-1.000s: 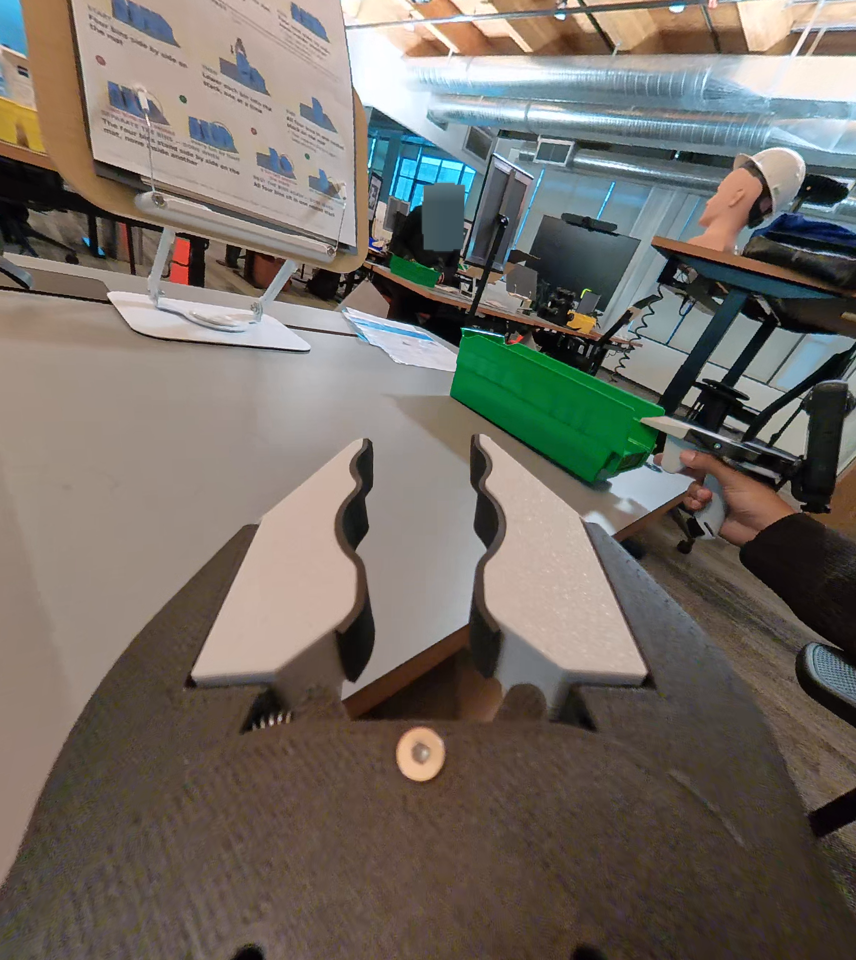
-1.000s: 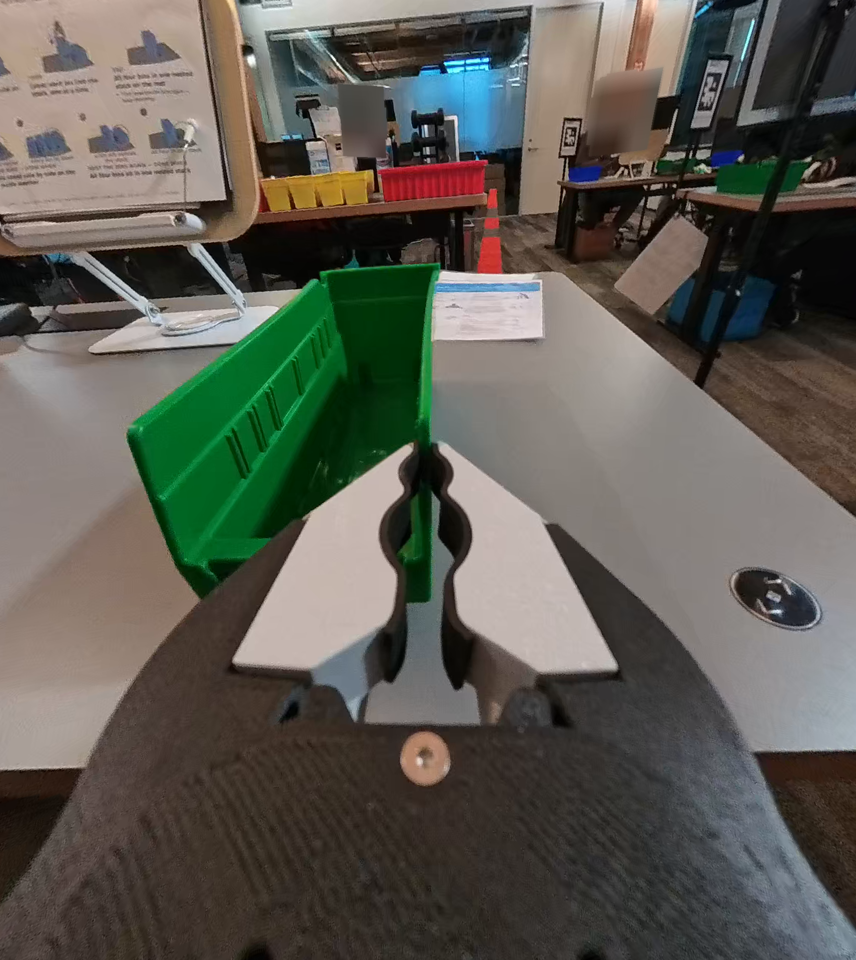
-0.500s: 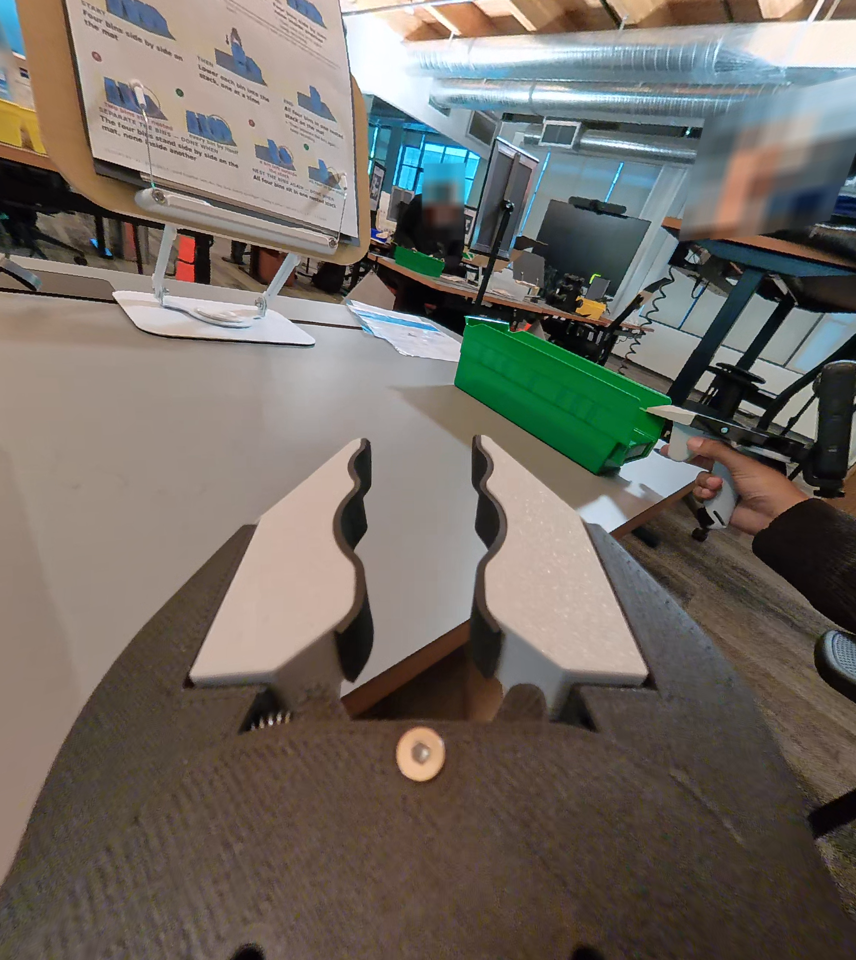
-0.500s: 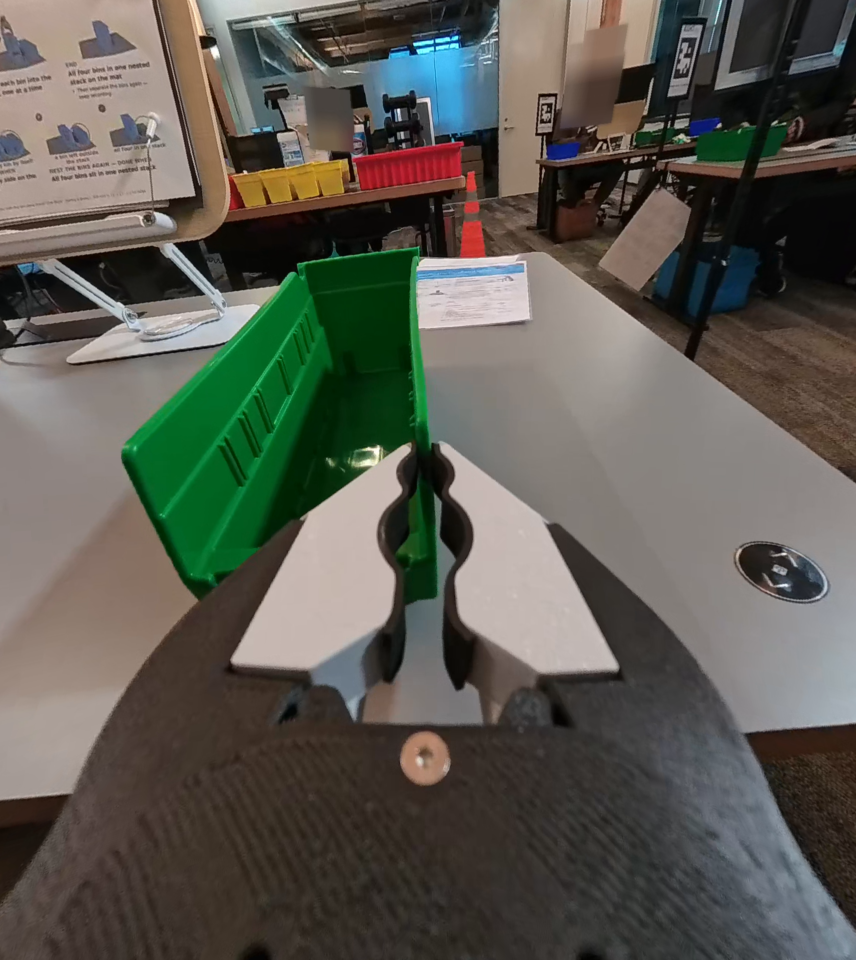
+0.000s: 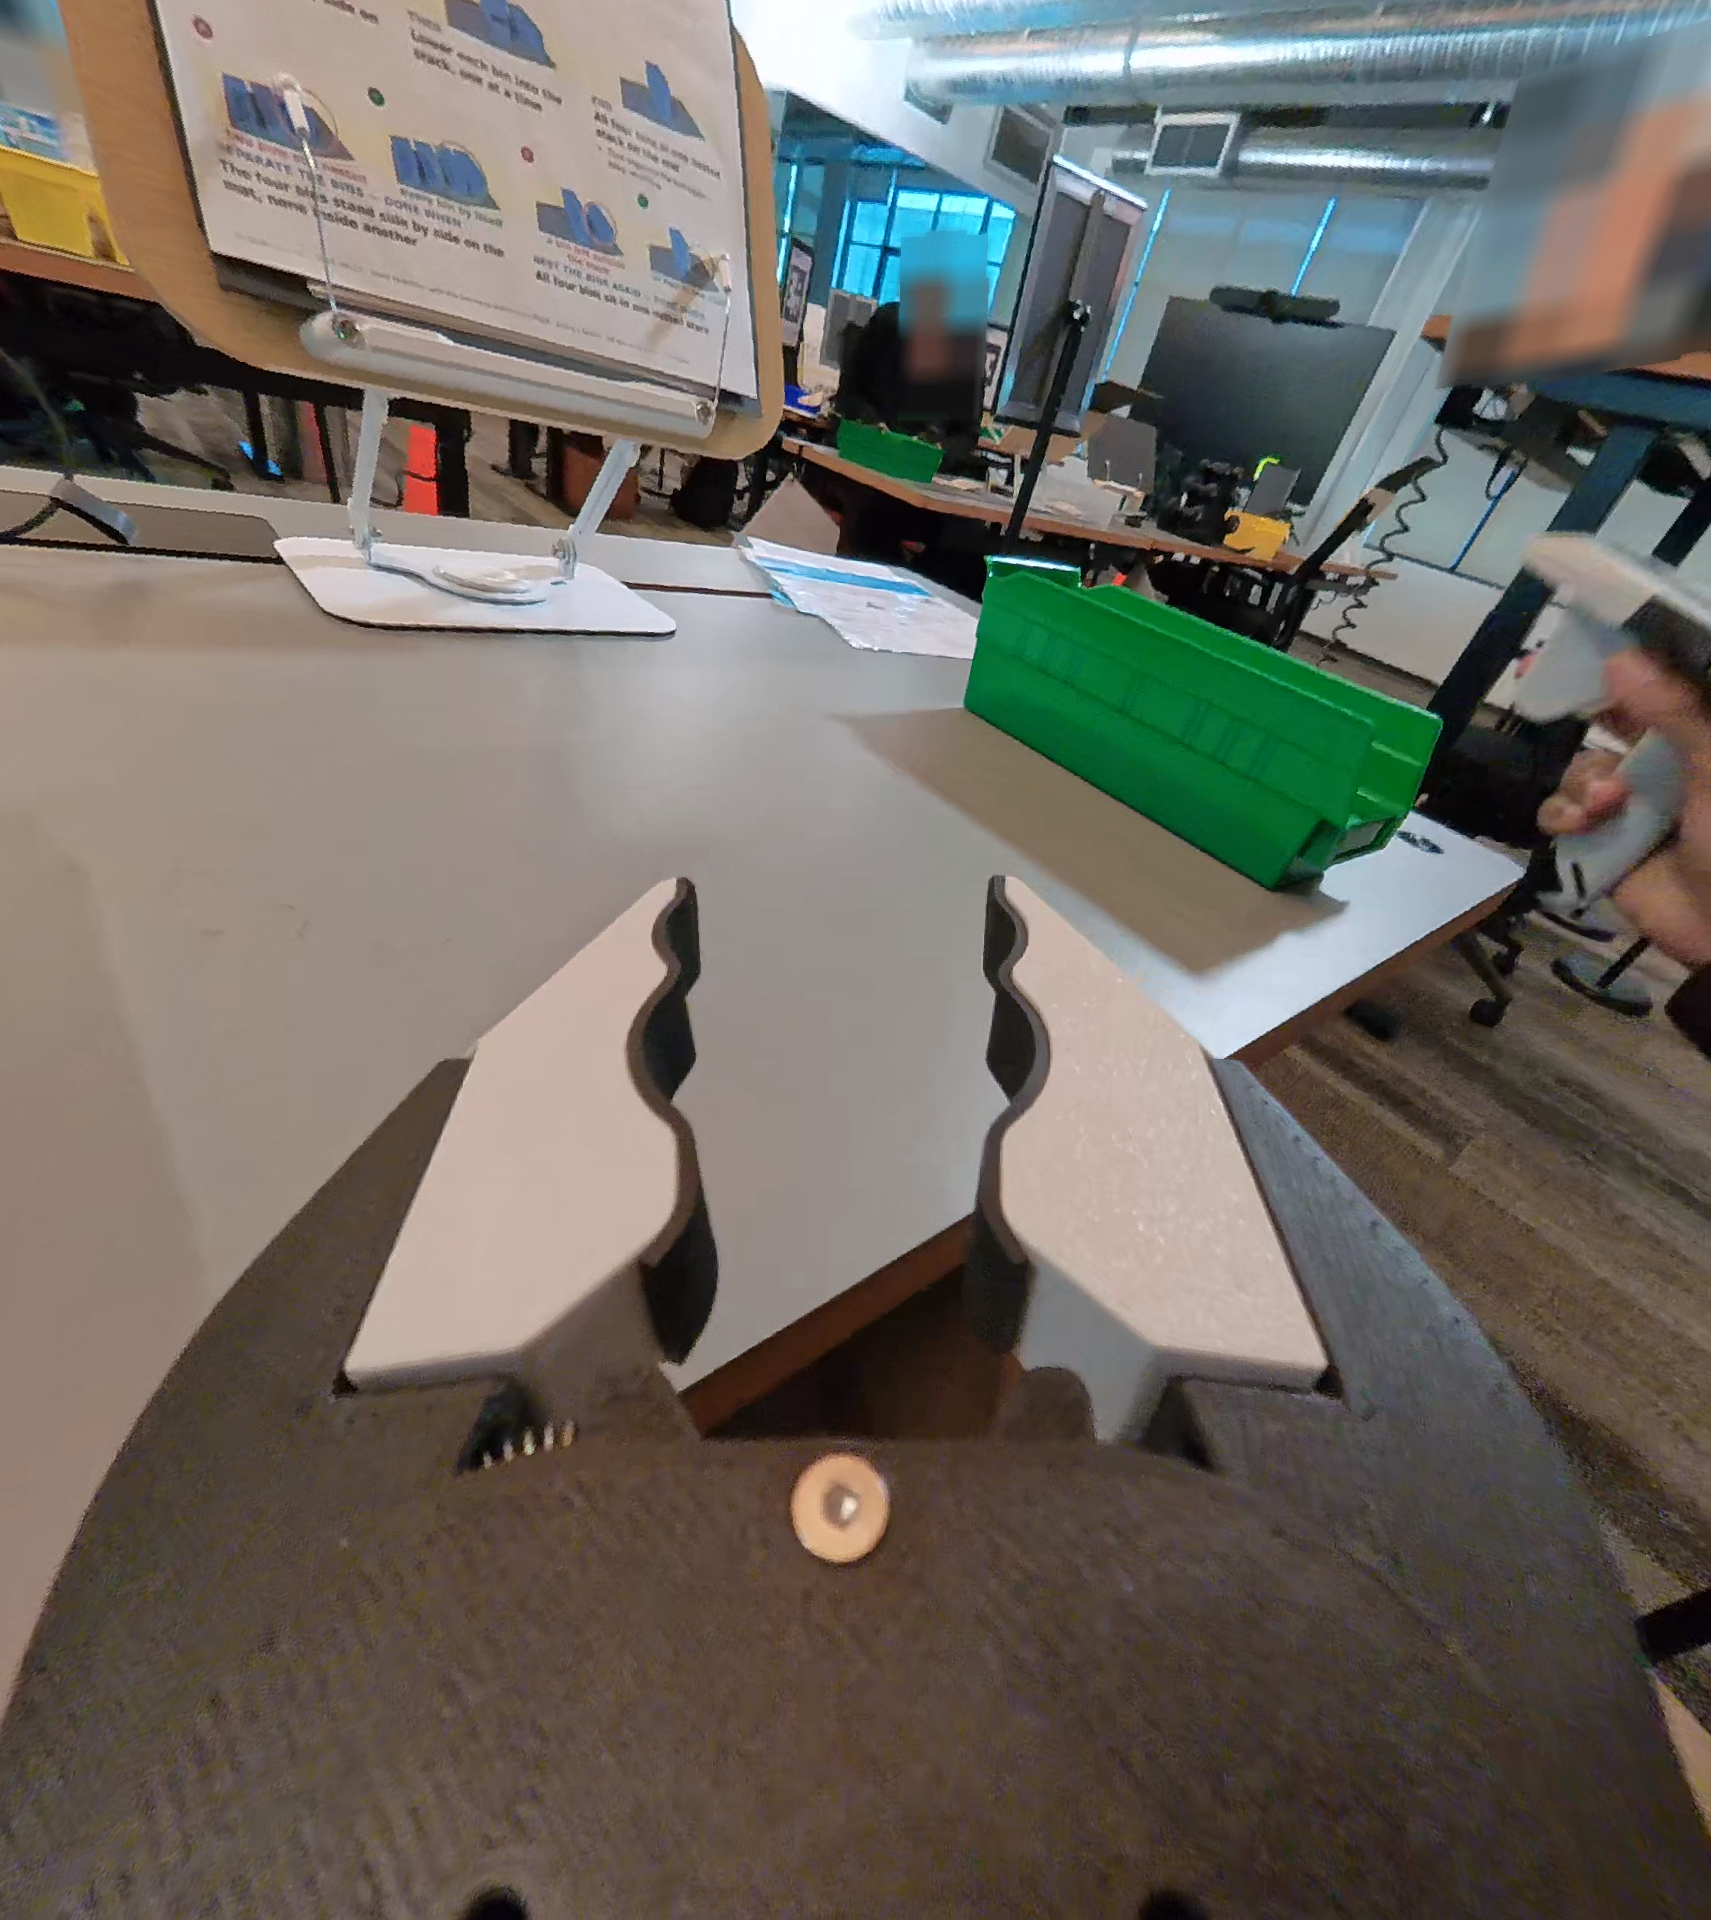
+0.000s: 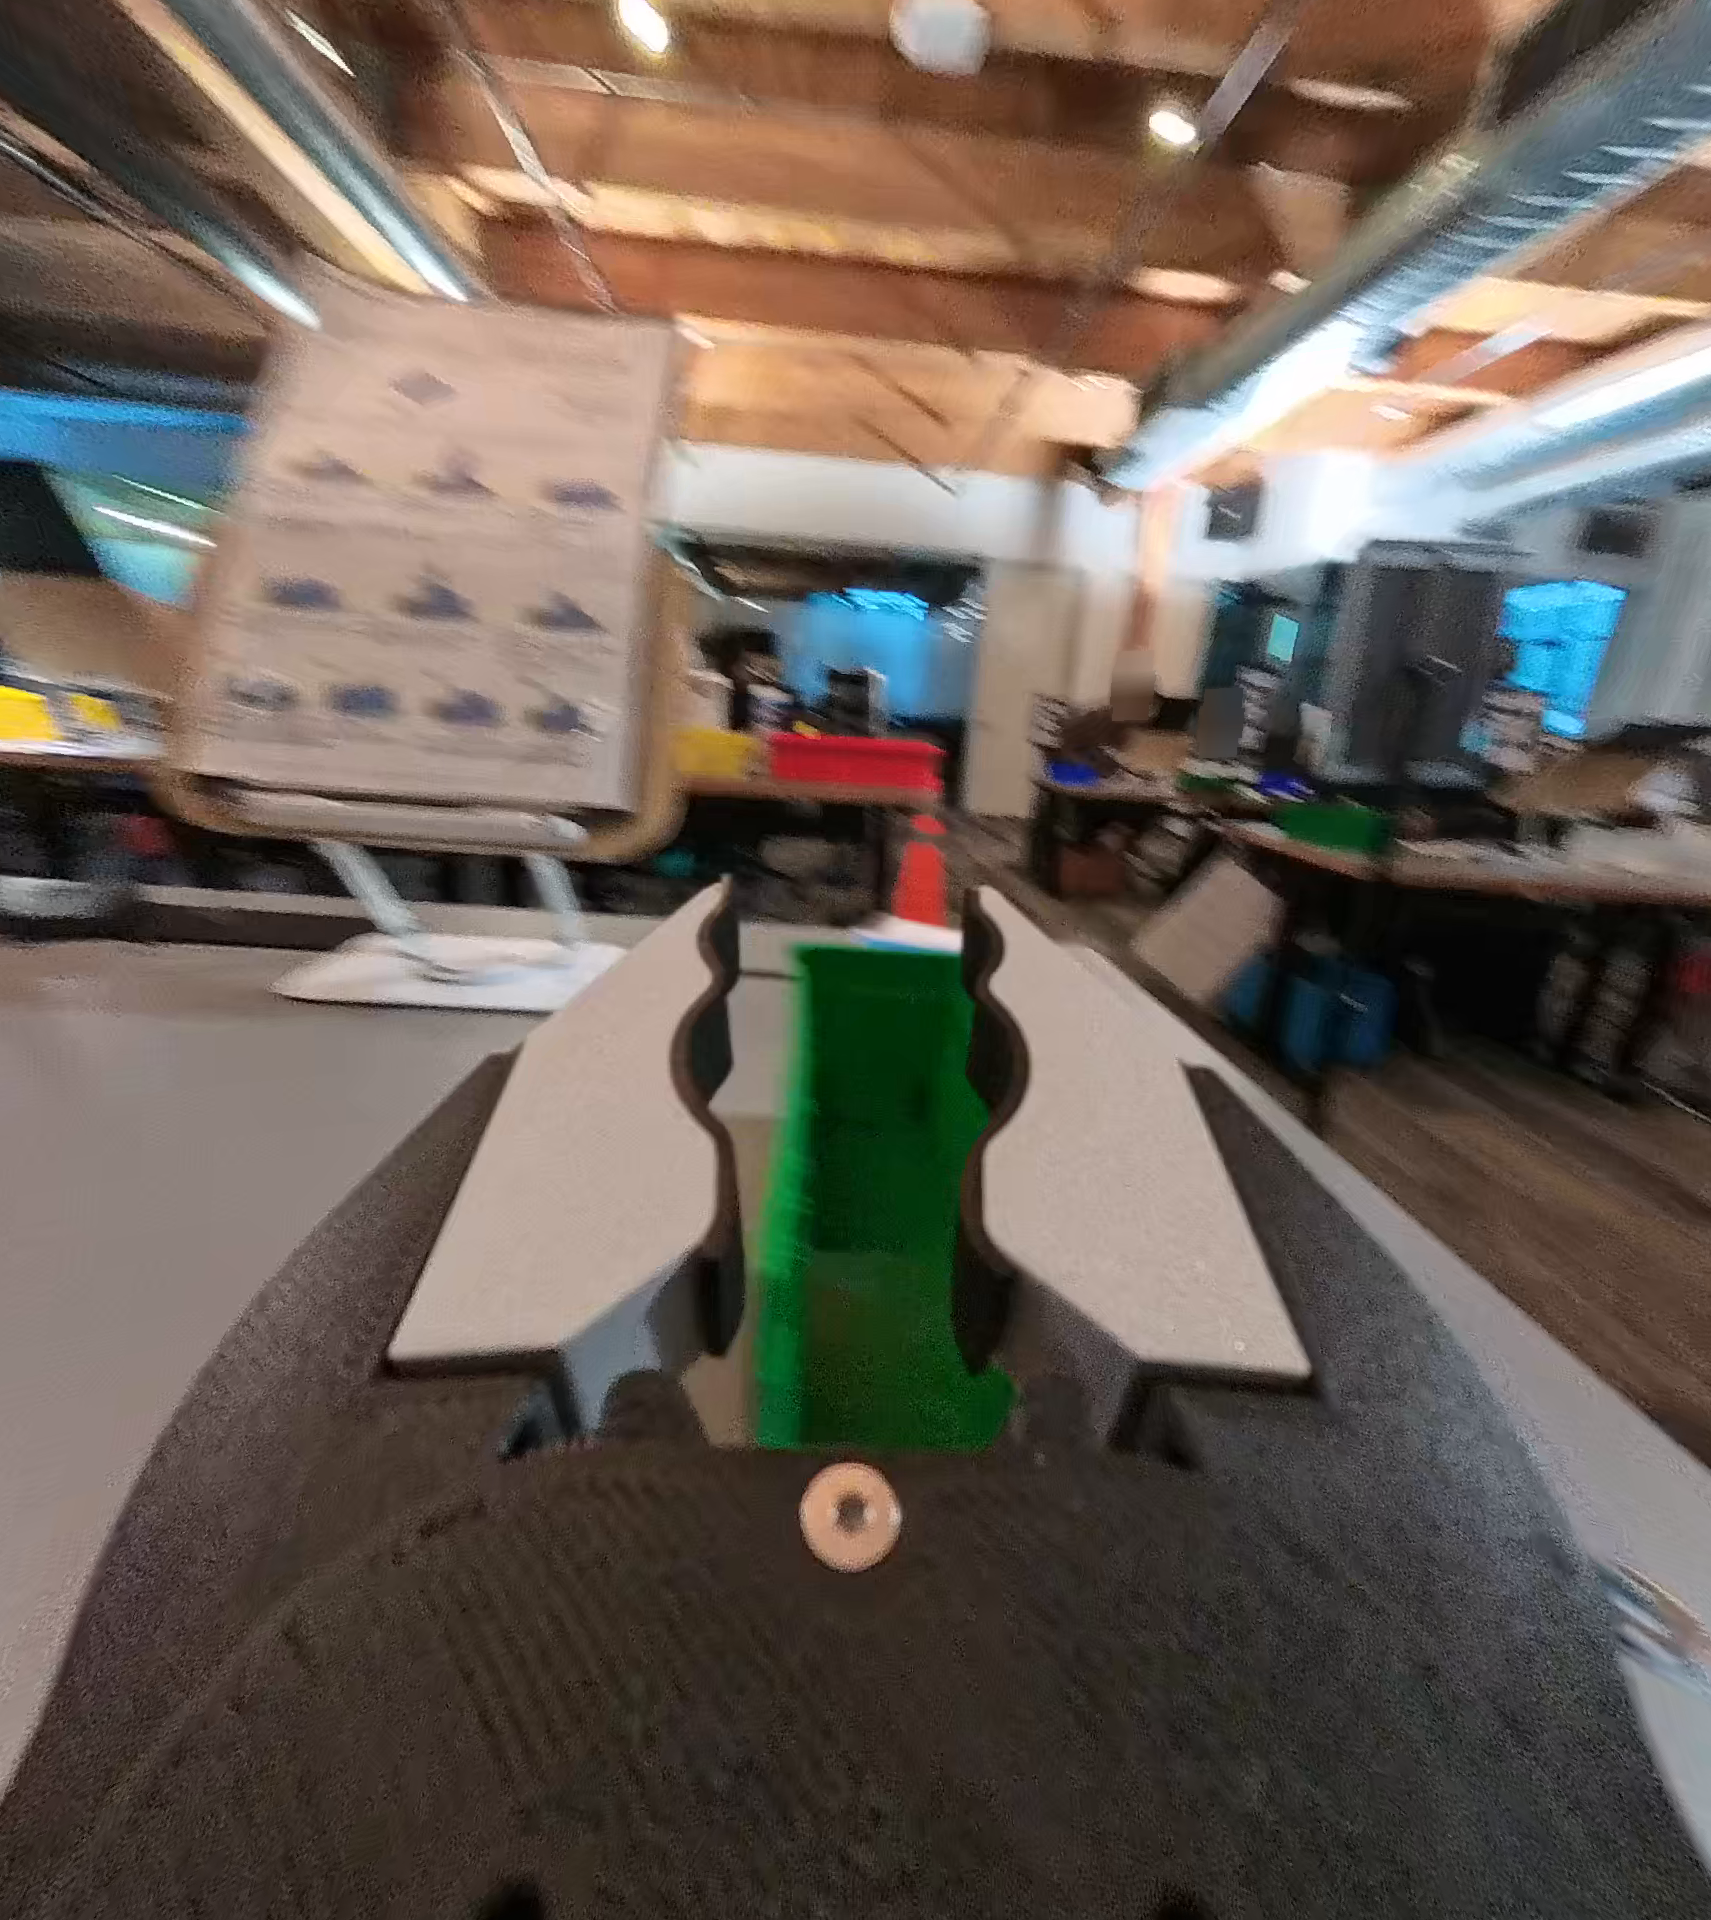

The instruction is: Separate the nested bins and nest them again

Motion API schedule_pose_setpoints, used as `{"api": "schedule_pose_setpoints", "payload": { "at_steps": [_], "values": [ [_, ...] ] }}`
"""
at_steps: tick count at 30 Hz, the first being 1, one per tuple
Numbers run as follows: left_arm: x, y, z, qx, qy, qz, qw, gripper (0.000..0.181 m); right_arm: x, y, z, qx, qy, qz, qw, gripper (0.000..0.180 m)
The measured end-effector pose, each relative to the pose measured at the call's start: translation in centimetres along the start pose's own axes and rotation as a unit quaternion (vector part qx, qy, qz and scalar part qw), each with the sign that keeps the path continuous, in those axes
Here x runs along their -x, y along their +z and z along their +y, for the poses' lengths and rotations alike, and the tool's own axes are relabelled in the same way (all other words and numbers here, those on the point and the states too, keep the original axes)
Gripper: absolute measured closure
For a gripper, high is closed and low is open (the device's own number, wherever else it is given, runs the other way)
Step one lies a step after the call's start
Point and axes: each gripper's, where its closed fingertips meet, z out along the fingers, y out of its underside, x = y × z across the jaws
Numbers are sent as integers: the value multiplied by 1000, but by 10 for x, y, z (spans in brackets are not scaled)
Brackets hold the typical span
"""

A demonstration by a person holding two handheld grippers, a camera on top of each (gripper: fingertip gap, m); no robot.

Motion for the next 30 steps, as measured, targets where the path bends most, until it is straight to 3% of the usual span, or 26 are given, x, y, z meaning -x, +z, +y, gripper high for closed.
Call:
{"api": "schedule_pose_setpoints", "payload": {
  "at_steps": [4, 7, 9, 12, 19, 23, 27, 29, 30],
  "values": [
    [4, 3, 5, 8, 4, -7, 1000, 121, 123, -5, -16, -22, 68, -173, 982, 143],
    [6, 2, 5, 8, 11, -7, 1000, 121, 196, -12, 14, 44, 75, -267, 960, 141],
    [4, 2, 6, 10, 15, 7, 1000, 135, 225, -19, 37, 82, 29, -314, 945, 140],
    [10, 1, 11, 17, 17, -3, 1000, 138, 234, -25, 59, 112, -43, -328, 937, 141],
    [18, -3, -3, -6, 45, -24, 999, 137, 218, -20, 80, 154, -11, -317, 936, 142],
    [46, -25, -60, -82, 77, -91, 989, 134, 218, -23, 94, 182, -15, -320, 930, 142],
    [106, -81, -144, -169, 103, -207, 958, 133, 222, -26, 100, 194, -32, -323, 926, 145],
    [144, -105, -166, -127, 114, -268, 948, 134, 221, -25, 110, 214, -47, -313, 924, 148],
    [161, -114, -168, -86, 112, -287, 947, 124, 219, -25, 117, 231, -54, -307, 922, 149]
  ]
}}
